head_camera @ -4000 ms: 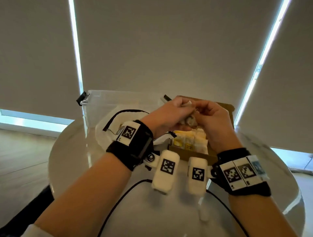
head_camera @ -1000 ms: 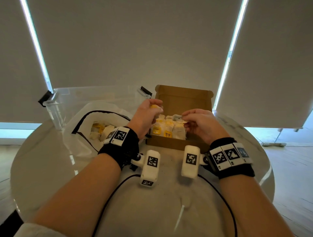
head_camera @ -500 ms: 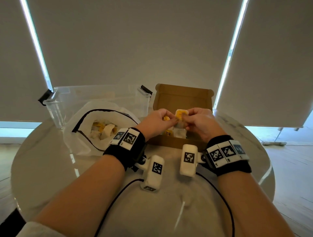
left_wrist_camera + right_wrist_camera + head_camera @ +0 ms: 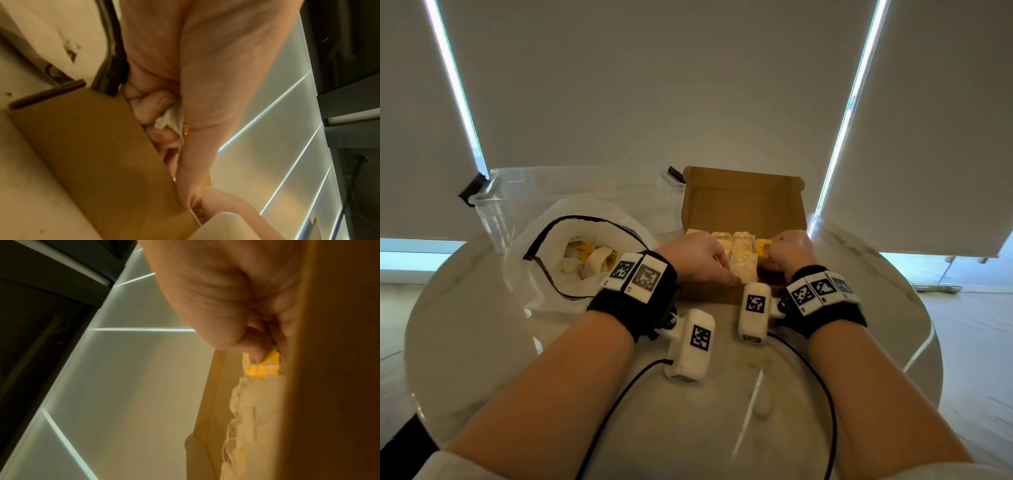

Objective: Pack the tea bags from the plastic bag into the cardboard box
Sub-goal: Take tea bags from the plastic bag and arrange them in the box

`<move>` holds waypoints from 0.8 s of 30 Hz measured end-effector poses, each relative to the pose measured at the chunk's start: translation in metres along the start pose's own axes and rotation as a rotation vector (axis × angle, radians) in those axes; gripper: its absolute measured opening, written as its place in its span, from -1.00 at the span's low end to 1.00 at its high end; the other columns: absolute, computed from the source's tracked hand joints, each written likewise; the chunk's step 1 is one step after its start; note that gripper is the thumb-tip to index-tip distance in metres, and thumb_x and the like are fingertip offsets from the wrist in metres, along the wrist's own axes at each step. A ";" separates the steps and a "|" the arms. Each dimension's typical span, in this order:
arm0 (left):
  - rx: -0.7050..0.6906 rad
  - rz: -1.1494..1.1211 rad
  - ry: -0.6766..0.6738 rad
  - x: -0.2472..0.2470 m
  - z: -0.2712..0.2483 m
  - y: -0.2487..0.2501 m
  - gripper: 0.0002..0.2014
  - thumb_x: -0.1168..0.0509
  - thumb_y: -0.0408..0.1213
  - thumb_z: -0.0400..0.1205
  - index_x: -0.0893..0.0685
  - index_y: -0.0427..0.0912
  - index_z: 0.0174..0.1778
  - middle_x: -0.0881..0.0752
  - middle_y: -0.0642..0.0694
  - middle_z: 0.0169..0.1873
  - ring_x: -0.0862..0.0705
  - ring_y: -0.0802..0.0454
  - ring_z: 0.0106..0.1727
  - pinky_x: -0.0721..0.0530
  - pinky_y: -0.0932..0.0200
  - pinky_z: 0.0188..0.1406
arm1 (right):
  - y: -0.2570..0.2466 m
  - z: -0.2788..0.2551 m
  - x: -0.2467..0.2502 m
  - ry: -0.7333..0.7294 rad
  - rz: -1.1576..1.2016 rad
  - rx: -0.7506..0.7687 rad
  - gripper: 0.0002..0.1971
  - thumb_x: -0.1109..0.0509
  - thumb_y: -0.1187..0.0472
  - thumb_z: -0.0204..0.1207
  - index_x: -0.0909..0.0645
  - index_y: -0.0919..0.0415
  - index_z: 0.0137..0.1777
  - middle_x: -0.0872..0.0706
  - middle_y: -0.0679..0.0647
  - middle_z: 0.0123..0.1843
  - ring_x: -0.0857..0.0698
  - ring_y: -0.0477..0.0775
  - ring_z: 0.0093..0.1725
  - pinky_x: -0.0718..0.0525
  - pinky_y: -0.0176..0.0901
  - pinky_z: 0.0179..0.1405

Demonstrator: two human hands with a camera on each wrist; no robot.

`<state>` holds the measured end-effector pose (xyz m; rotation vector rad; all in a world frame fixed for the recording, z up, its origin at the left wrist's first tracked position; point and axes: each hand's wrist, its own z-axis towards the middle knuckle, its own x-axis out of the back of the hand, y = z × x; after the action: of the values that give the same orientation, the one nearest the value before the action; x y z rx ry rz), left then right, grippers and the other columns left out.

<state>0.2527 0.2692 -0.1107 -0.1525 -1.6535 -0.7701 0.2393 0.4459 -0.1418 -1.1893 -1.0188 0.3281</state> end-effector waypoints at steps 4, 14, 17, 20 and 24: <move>0.007 0.010 -0.027 0.002 0.000 -0.003 -0.65 -0.37 0.07 0.54 -0.70 -0.05 0.12 -0.60 0.00 0.14 -0.49 0.11 0.07 -0.45 0.21 -0.05 | 0.002 -0.001 -0.004 0.057 -0.008 0.061 -0.76 -0.42 0.45 0.40 -0.50 0.18 -0.38 -0.64 0.16 -0.27 -0.75 0.26 -0.08 -0.77 0.19 -0.04; 0.152 -0.806 0.074 0.002 -0.003 -0.003 -0.70 0.01 -0.07 0.76 -0.57 -0.12 0.14 -0.57 -0.17 0.03 -0.61 -0.12 -0.03 -0.57 -0.04 0.10 | 0.002 0.000 0.000 0.106 0.054 0.052 -0.72 -0.35 0.53 0.38 -0.52 0.13 -0.37 -0.65 0.13 -0.23 -0.74 0.21 -0.03 -0.77 0.14 0.01; 0.121 -1.041 0.122 0.004 -0.002 -0.004 -0.75 -0.08 -0.43 0.67 -0.51 -0.14 0.22 -0.55 -0.16 0.04 -0.62 -0.09 -0.09 -0.65 0.01 -0.07 | -0.003 -0.005 0.007 0.155 0.108 0.090 -0.77 -0.29 0.48 0.47 -0.54 0.12 -0.26 -0.63 0.09 -0.25 -0.72 0.10 -0.16 -0.77 0.08 -0.02; 0.031 -1.032 0.206 0.005 0.000 -0.005 -0.69 -0.19 -0.40 0.66 -0.50 -0.06 0.30 -0.60 -0.13 0.17 -0.62 -0.02 0.06 -0.65 0.00 0.14 | -0.017 -0.026 0.013 0.078 0.208 0.165 -0.85 -0.29 0.35 0.57 -0.59 0.17 0.08 -0.63 0.05 -0.10 -0.66 0.00 -0.26 -0.75 -0.13 -0.23; -0.046 -1.043 0.346 0.004 -0.001 -0.005 -0.61 -0.32 -0.40 0.62 -0.47 -0.18 0.38 -0.69 -0.13 0.10 -0.66 0.13 -0.05 -0.59 0.53 -0.42 | -0.032 -0.057 0.018 -0.302 0.256 0.246 -0.69 -0.38 -0.06 0.53 -0.66 0.12 0.13 -0.71 0.01 -0.05 -0.66 -0.03 -0.27 -0.64 -0.17 -0.29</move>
<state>0.2501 0.2637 -0.1087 0.8327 -1.3118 -1.5016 0.2854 0.4112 -0.1055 -1.0651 -1.0492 0.8317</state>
